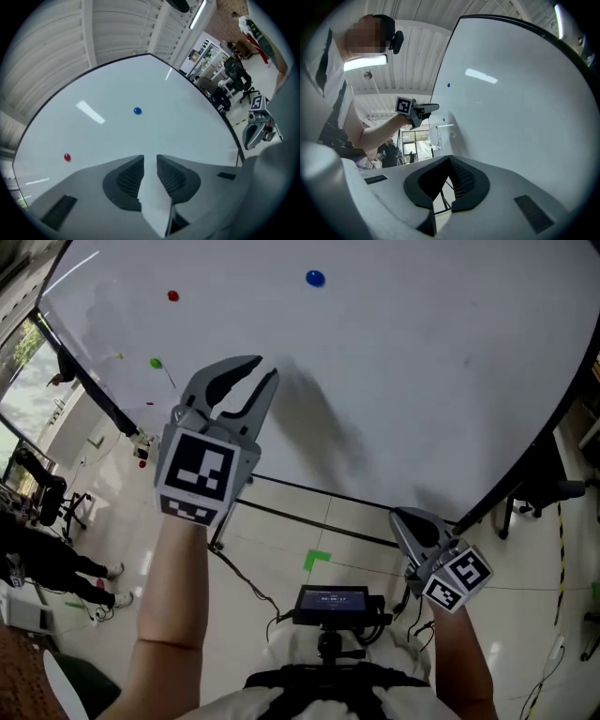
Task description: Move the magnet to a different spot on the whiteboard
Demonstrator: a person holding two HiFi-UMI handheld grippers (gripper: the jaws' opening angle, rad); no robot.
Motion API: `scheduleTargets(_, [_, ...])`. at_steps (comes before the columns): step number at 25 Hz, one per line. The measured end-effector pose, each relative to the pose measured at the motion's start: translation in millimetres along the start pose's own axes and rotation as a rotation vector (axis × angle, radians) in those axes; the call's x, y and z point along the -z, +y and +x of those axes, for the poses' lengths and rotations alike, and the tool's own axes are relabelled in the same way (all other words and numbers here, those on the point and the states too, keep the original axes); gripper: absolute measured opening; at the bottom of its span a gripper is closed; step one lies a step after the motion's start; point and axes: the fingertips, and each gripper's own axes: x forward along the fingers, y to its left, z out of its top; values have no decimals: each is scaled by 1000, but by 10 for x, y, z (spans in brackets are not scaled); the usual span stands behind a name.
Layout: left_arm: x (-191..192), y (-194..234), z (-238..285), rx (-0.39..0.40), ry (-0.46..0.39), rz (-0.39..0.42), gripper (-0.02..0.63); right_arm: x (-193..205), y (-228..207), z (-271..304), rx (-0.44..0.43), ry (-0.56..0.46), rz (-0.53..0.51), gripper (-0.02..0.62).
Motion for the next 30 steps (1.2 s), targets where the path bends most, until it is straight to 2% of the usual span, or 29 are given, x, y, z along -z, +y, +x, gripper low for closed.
scheduleTargets(2, [260, -45, -158, 26, 8, -58, 118, 37, 121, 51, 12, 12, 1, 29])
scheduleTargets(6, [694, -128, -444, 78, -7, -184, 78, 59, 347, 205, 25, 17, -8, 29])
scheduleTargets(12, [1155, -246, -879, 146, -50, -357, 35, 62, 694, 438, 44, 19, -23, 29])
scheduleTargets(21, [1934, -322, -1603, 235, -81, -614, 32, 63, 1389, 781, 84, 9, -77, 29])
scheduleTargets(30, [2384, -491, -2128, 339, -104, -695, 32, 216, 1936, 962, 114, 13, -97, 29])
